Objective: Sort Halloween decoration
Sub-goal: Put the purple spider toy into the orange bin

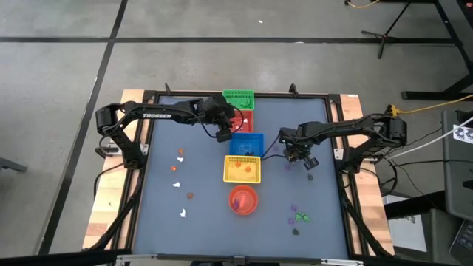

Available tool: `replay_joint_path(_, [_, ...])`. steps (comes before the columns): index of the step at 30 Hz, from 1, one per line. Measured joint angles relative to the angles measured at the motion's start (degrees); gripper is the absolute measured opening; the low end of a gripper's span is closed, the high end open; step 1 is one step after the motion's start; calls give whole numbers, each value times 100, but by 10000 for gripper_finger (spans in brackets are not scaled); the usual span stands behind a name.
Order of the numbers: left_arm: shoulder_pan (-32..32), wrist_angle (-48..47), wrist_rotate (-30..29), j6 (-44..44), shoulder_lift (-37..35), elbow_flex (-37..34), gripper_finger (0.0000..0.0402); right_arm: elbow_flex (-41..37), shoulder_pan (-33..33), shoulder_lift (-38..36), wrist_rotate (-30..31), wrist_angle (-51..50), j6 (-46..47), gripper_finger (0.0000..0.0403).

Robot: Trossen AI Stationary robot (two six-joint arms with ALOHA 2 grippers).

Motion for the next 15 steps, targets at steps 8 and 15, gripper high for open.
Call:
replay_joint_path(8, [-1, -1, 0, 1, 0, 1, 132, 127, -4, 22, 0, -85, 2, 13])
replay_joint_path(15, [0, 0, 0, 1, 0, 1, 132, 581, -11, 46, 105, -280, 2, 9])
